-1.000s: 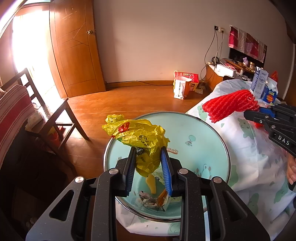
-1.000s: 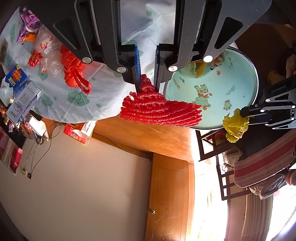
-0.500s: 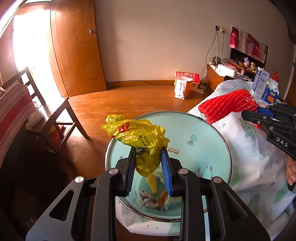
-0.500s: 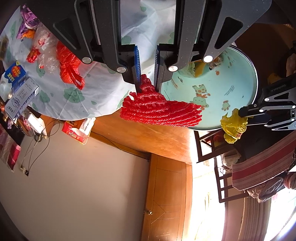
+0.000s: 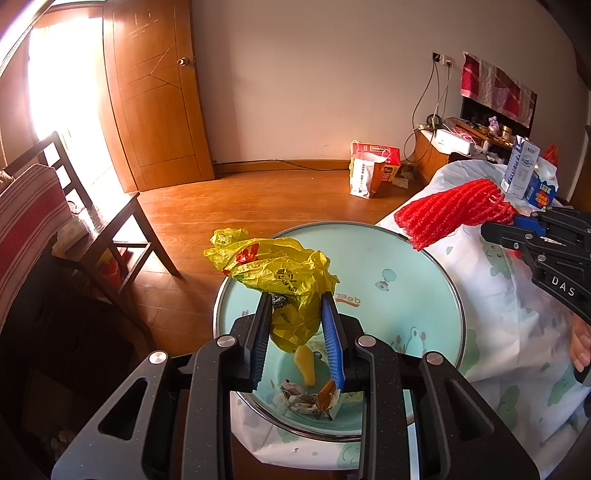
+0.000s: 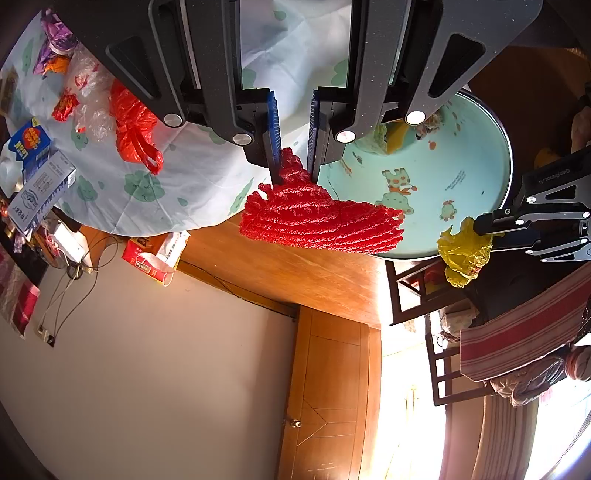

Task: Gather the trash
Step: 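Carry the yellow bag and red mesh net over the teal bin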

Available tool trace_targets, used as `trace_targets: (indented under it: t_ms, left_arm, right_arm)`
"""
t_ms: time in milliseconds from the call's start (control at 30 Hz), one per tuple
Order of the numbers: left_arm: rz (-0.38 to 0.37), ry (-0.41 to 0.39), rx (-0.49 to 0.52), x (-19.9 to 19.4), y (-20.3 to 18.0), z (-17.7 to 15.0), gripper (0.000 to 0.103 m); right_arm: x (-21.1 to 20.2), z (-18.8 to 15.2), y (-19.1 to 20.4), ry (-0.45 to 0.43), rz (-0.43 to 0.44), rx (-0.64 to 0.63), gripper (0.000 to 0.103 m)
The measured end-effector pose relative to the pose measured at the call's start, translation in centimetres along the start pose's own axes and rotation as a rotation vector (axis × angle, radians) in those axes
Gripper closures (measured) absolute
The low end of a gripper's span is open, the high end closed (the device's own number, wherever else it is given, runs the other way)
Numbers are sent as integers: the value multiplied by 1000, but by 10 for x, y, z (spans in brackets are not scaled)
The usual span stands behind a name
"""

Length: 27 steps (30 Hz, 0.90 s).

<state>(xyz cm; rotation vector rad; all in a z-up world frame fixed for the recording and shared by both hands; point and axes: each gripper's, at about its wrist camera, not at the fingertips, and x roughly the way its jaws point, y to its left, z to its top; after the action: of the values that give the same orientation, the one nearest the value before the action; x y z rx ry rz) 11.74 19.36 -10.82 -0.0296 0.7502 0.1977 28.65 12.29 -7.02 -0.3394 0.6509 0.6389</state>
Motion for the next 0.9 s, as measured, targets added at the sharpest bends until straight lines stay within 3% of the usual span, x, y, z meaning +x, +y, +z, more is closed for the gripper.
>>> trace_targets:
  t_ms: [900]
  left_arm:
    - [-1, -3, -8, -1, 2, -1, 72]
  right_arm:
    - [2, 2, 14, 7, 23, -31, 84]
